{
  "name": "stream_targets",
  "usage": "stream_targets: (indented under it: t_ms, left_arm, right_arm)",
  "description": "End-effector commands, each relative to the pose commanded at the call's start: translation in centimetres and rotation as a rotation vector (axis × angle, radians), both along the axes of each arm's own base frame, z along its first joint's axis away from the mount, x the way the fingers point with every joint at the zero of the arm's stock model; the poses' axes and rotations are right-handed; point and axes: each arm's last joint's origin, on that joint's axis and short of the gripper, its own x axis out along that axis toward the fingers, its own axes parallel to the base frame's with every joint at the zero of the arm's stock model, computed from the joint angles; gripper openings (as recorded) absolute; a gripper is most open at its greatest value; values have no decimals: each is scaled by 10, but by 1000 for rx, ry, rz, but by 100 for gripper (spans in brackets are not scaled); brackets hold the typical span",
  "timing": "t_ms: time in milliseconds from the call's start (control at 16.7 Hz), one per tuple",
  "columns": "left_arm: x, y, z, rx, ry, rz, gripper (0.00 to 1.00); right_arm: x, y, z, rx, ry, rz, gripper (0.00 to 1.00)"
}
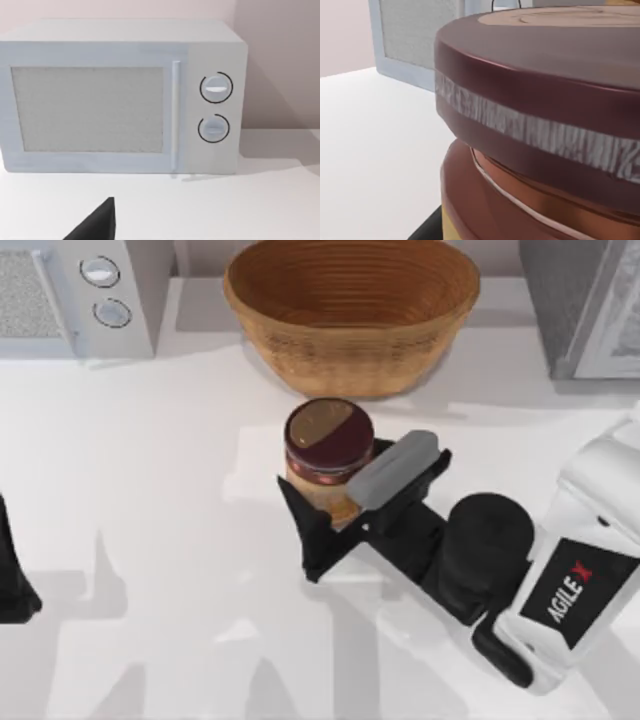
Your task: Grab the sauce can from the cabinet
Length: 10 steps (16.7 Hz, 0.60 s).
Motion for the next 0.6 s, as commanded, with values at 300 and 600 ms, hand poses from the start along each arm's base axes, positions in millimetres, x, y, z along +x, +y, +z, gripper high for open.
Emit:
stream_targets:
  t_ms: [300, 600]
  left_arm:
    - [0, 0, 0, 0, 0, 0, 100]
    - [0, 0, 0, 0, 0, 0, 100]
  right_arm:
    - [0, 1, -1, 0, 0, 0, 8]
    - [0, 1, -1, 0, 0, 0, 45]
